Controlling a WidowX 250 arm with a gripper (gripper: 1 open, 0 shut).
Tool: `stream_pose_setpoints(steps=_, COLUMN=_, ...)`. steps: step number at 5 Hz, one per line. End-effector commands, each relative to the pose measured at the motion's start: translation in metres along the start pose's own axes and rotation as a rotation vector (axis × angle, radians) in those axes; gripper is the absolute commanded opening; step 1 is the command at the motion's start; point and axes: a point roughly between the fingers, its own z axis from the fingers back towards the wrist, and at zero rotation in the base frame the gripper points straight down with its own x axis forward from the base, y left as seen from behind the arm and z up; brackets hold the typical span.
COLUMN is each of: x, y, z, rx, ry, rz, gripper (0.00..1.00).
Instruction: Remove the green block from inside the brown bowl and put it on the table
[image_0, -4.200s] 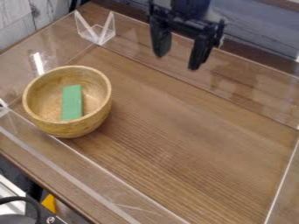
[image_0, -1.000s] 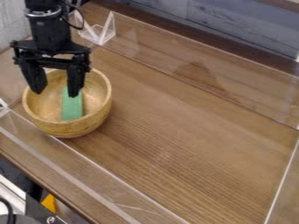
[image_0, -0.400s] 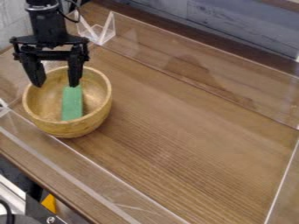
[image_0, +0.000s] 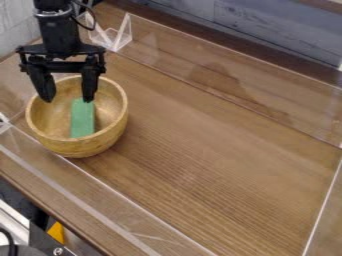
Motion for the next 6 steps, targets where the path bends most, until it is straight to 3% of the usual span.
stream_pose_setpoints(steps=1, x=-0.001, y=-0.003, z=0.014, rx=0.014, ry=-0.04, rz=-0.031, gripper=1.0)
stream_pose_setpoints(steps=3, x=-0.001, y=0.008, z=0.0, rx=0.027, ry=-0.04, rz=-0.068, gripper=1.0)
stream_pose_setpoints(steps=5, x=-0.009, y=-0.01, z=-0.002, rx=0.011, ry=-0.035, rz=0.067, gripper=1.0)
stream_pose_setpoints(steps=6, x=-0.006, y=-0.007, z=-0.017, rx=0.011, ry=-0.041, rz=0.069, gripper=1.0)
